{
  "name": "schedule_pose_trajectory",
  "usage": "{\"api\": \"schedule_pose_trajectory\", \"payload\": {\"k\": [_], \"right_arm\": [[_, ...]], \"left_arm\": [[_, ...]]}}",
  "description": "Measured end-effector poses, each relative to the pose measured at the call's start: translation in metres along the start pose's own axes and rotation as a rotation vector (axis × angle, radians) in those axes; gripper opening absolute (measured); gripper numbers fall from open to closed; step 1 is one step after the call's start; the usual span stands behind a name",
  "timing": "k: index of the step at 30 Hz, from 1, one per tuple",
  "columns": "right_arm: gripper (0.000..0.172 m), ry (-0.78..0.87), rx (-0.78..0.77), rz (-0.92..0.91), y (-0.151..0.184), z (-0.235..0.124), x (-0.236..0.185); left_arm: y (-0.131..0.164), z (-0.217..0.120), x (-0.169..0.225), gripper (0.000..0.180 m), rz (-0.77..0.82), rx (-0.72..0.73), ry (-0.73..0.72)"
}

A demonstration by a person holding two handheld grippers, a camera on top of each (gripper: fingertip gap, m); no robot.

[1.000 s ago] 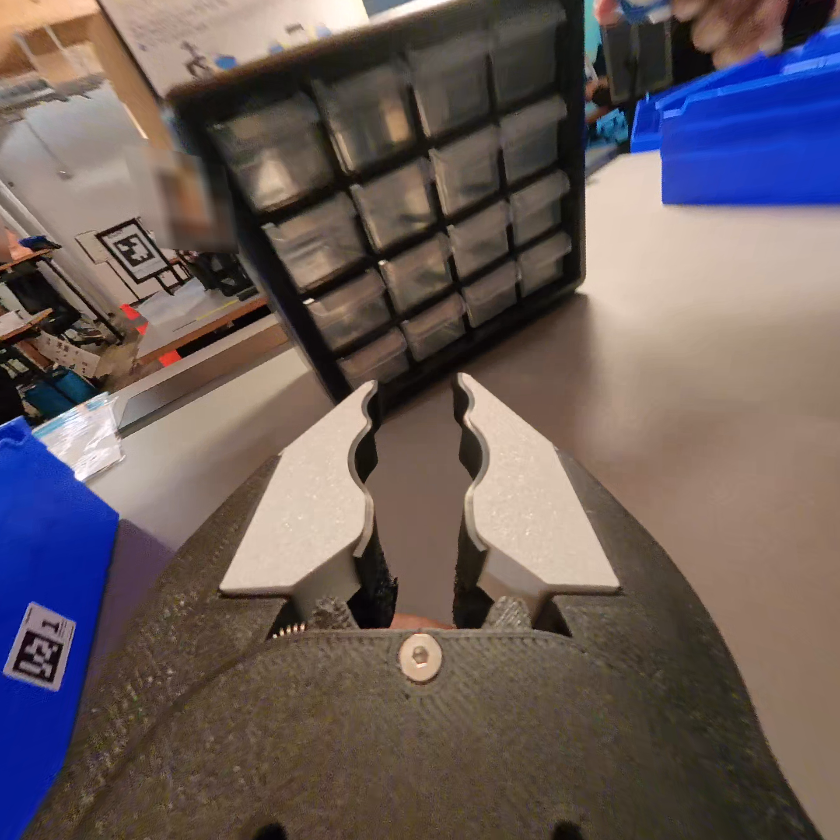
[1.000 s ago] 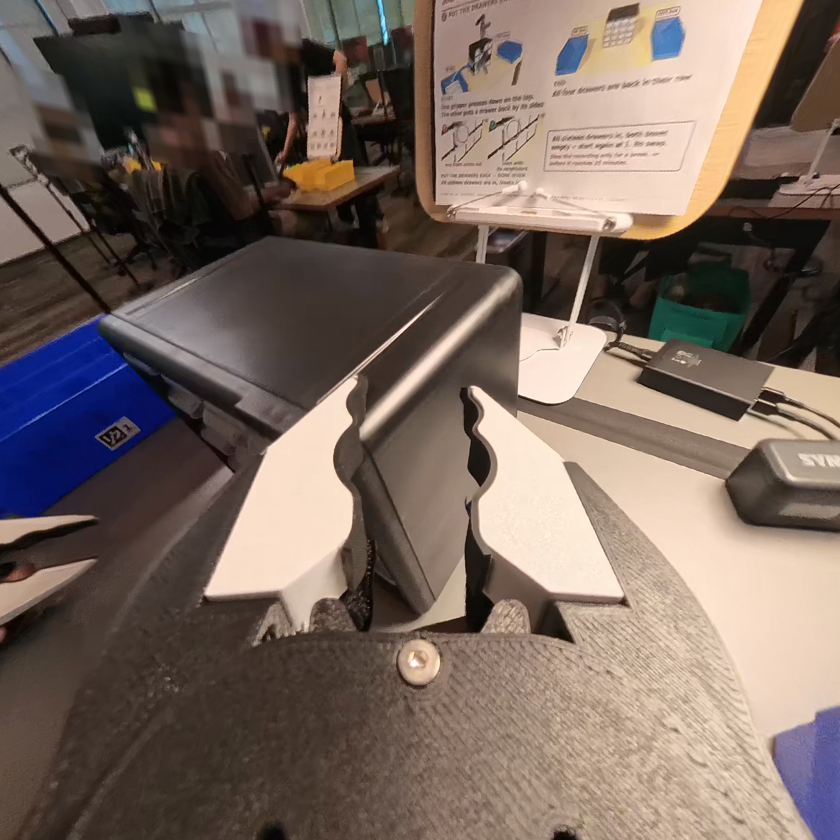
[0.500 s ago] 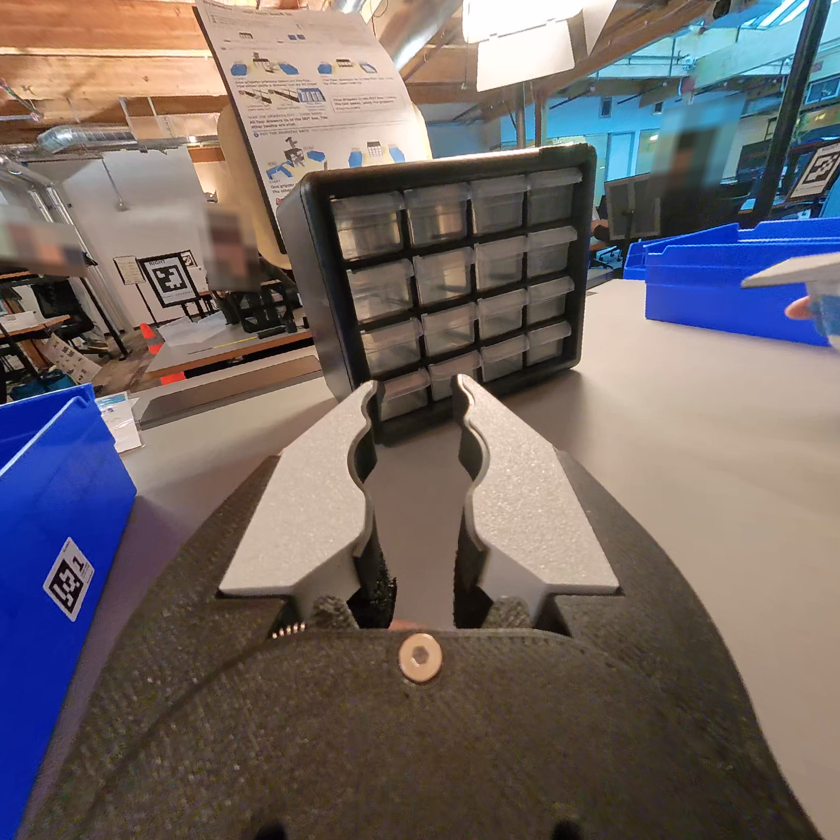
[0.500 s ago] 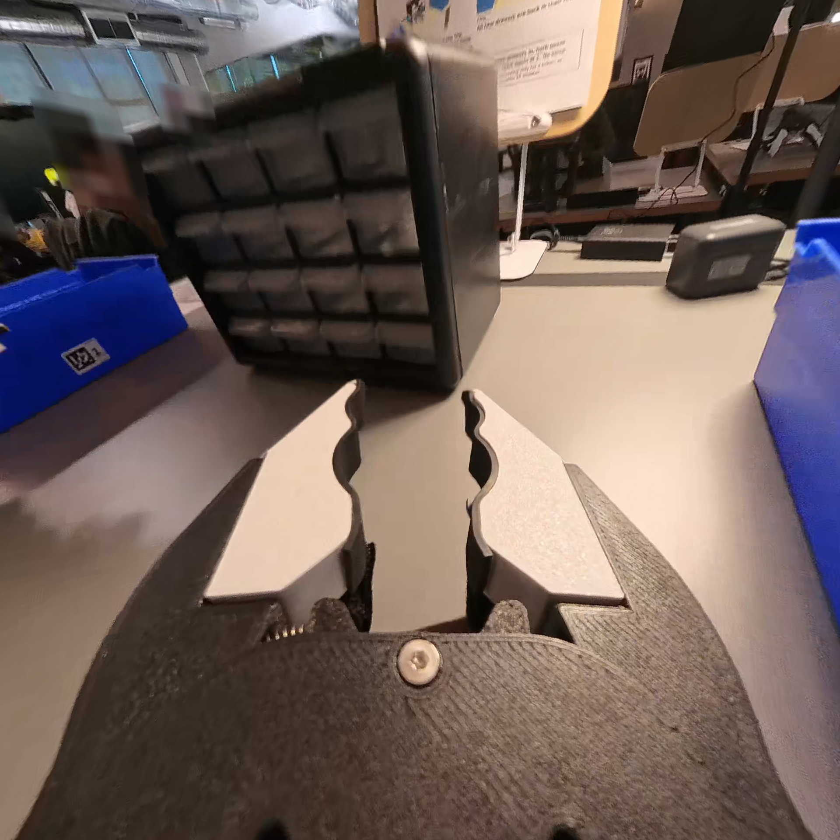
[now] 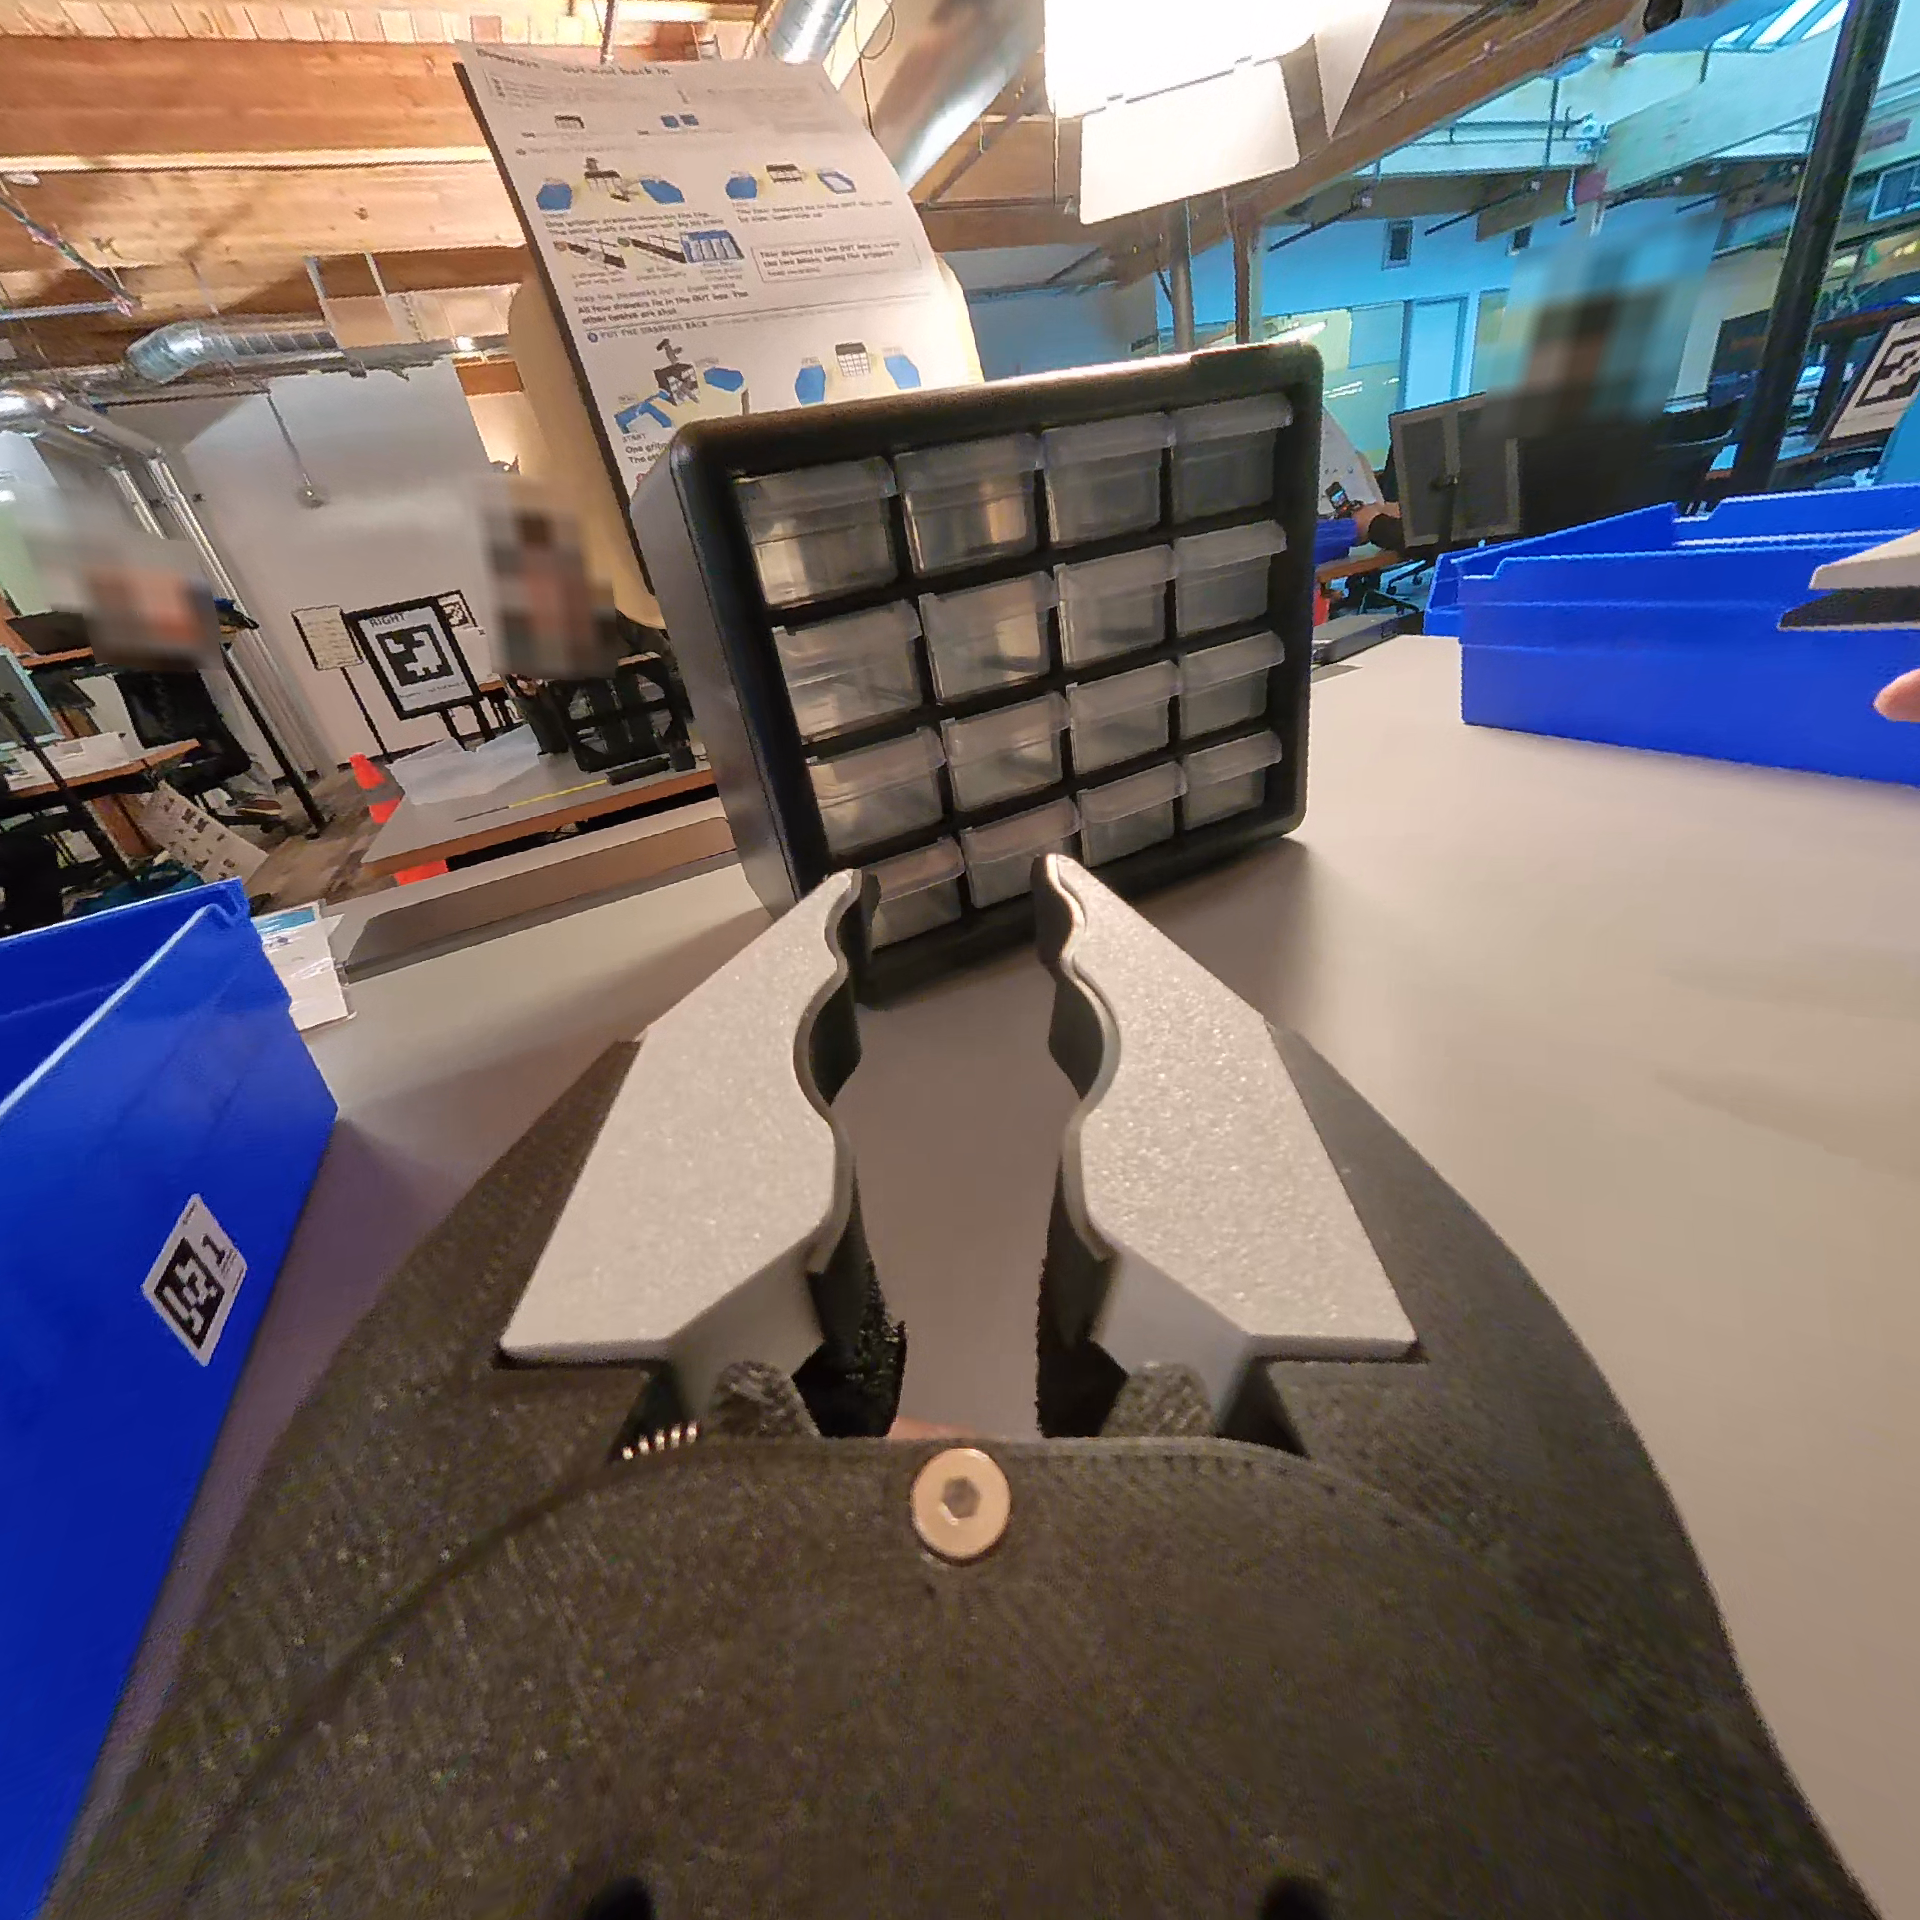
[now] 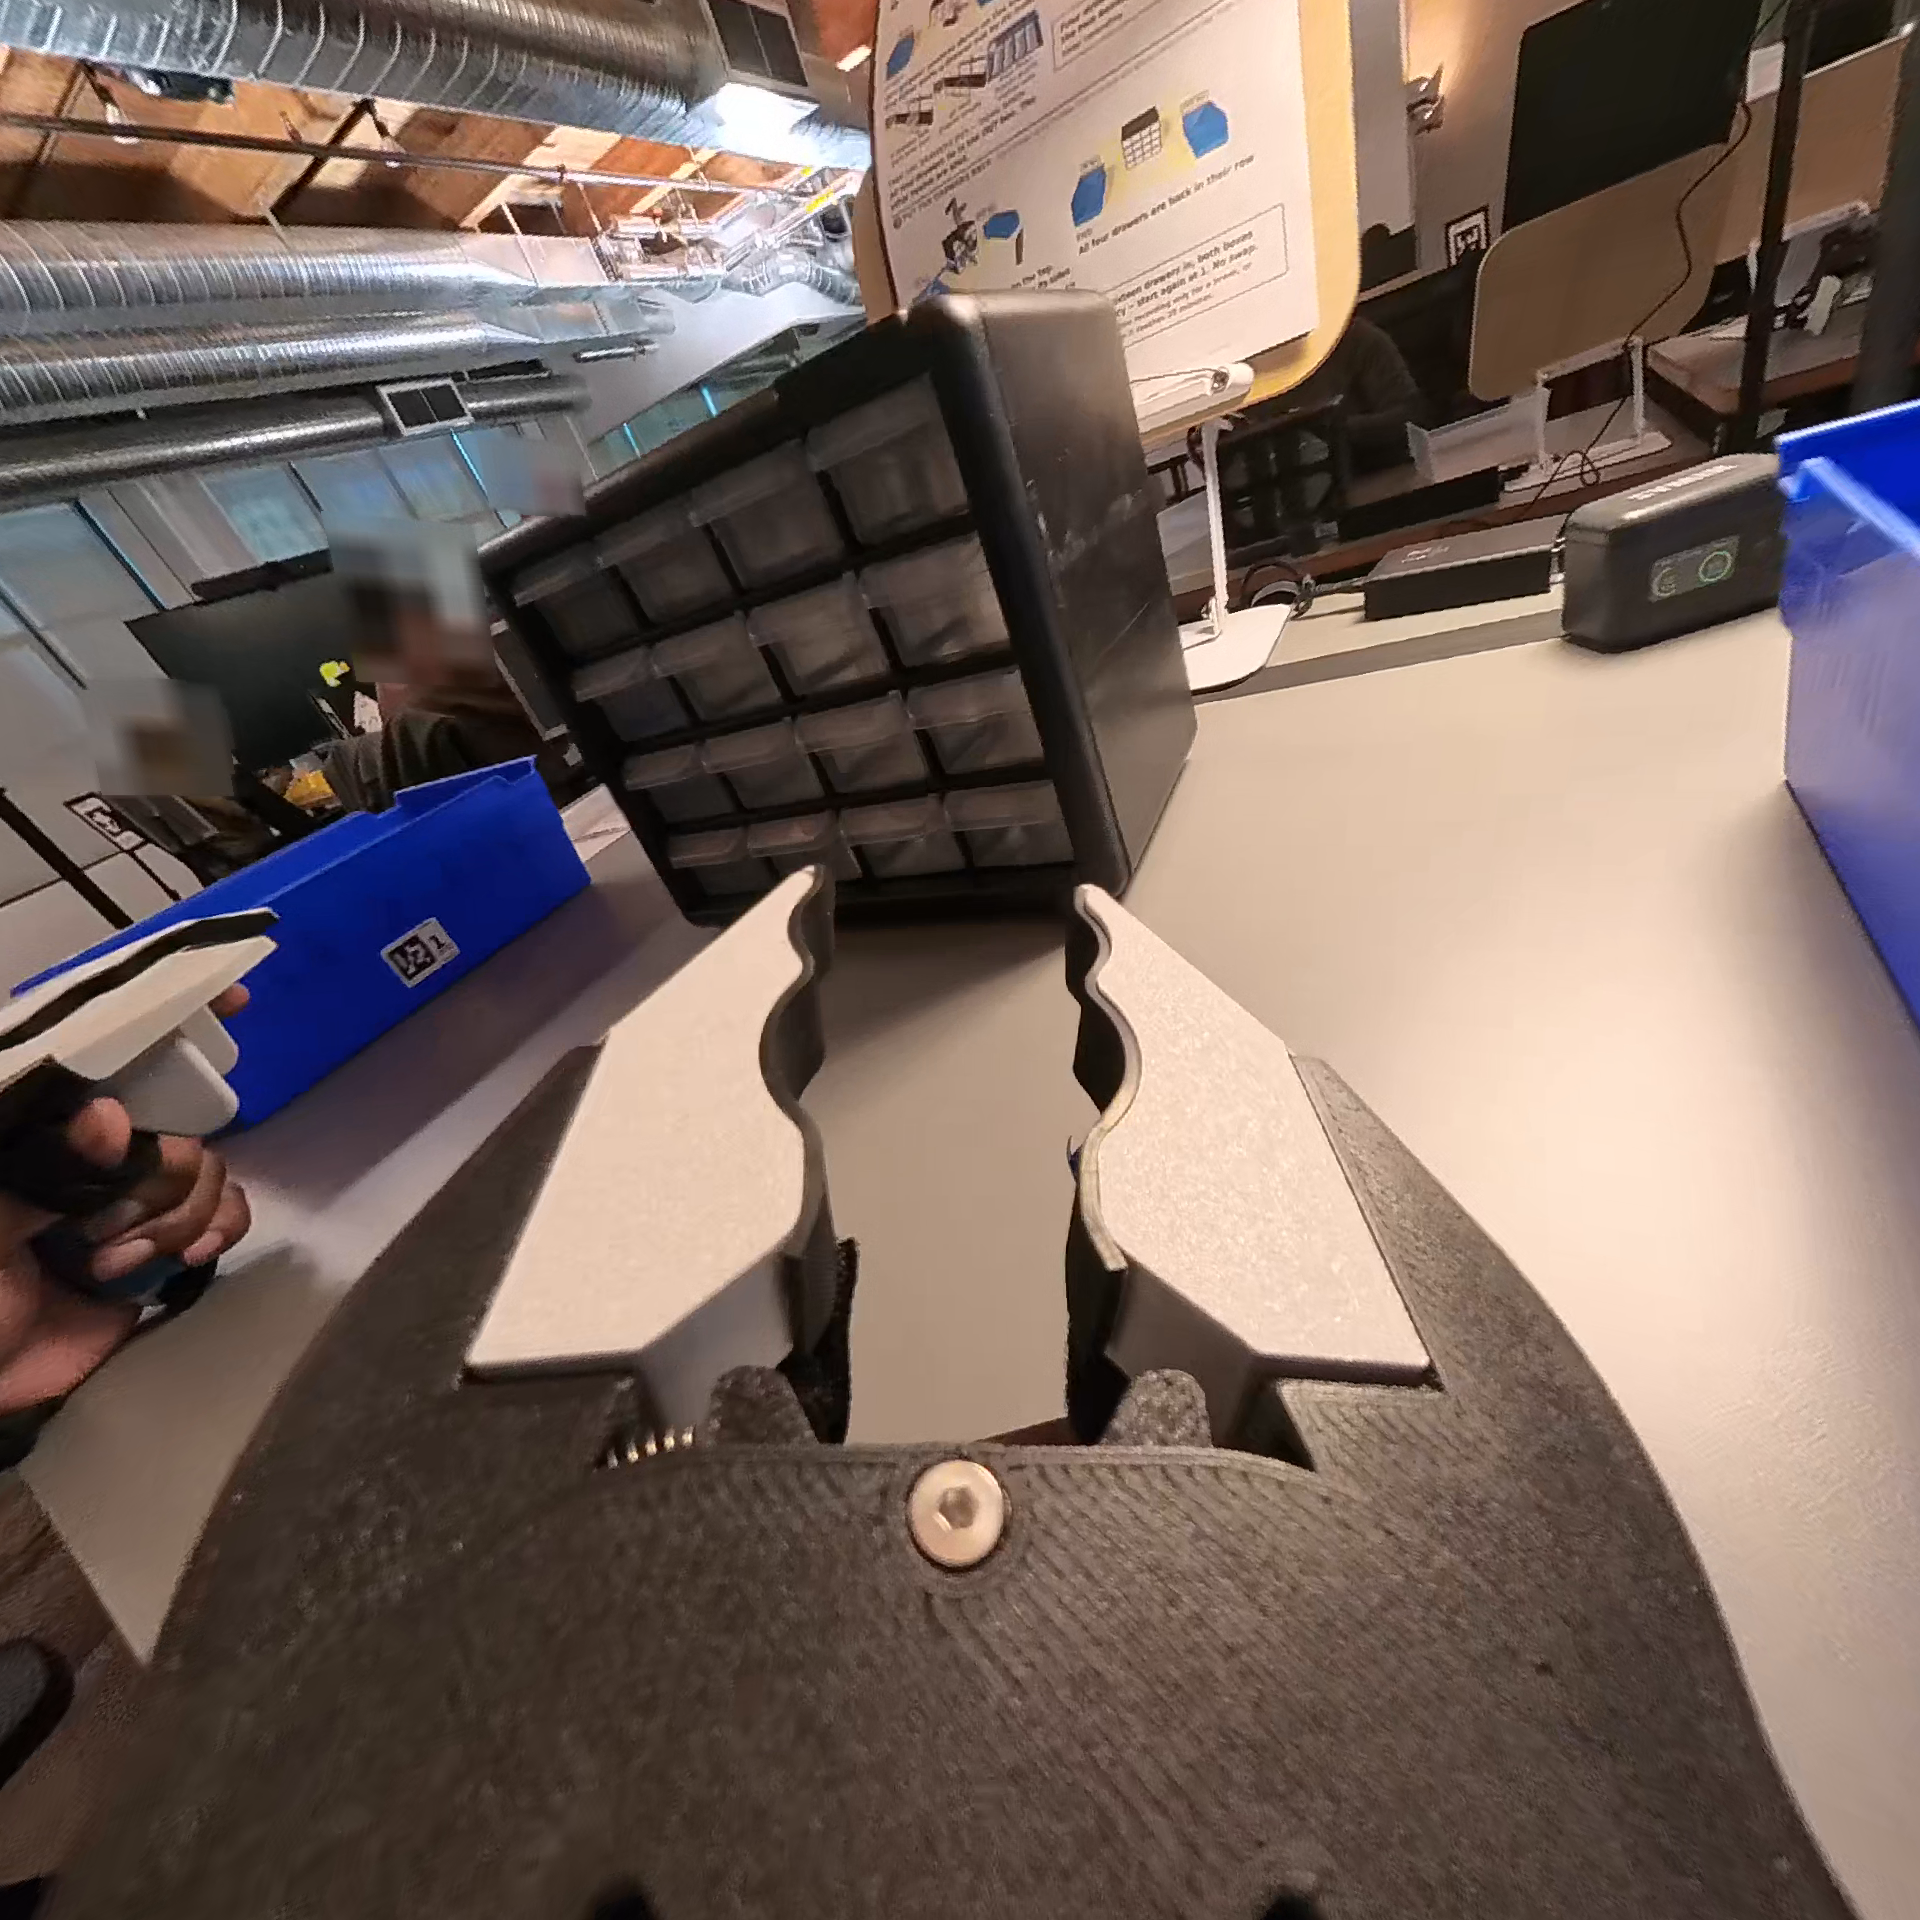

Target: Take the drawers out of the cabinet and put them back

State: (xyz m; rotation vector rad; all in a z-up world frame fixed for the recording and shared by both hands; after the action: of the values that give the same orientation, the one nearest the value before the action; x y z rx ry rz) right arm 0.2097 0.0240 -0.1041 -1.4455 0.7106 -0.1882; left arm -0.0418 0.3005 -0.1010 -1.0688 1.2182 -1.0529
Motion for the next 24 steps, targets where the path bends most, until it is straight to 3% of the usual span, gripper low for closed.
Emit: {"api": "schedule_pose_trajectory", "payload": {"k": [4,8,15,18,20,24], "right_arm": [[0.046,0.009,-0.029,-0.087,0.003,-0.012,-0.009],[0.049,0.133,-0.02,-0.252,-0.01,-0.038,0.002],[0.06,0.427,0.042,-0.331,-0.057,-0.091,0.062],[0.069,0.456,-0.026,-0.312,-0.055,-0.09,0.079],[0.073,0.463,-0.065,-0.314,-0.049,-0.084,0.084],[0.077,0.488,-0.136,-0.342,-0.035,-0.067,0.091]], "left_arm": [[-0.001,-0.008,0.002,0.03,-0.024,-0.004,-0.003],[-0.003,-0.03,0.006,0.037,-0.042,-0.024,-0.05],[-0.025,-0.116,-0.024,0.057,0.095,-0.027,-0.54],[-0.027,-0.139,-0.05,0.065,0.021,-0.068,-0.654],[-0.018,-0.143,-0.067,0.075,-0.063,-0.149,-0.659],[-0.002,-0.136,-0.083,0.074,-0.127,-0.22,-0.618]]}}
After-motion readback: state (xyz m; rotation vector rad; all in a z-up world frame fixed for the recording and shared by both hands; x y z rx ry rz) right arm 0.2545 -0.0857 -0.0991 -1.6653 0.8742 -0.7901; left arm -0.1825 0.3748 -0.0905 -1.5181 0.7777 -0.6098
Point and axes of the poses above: each gripper's, where its closed fingertips meet, z out along the fingers, y out of its underside, x = y × z across the jaws, the point moved 8 cm from there along -z, back along the fingers, and after that the axes turned 11 degrees about y, right-handed, at the moved point
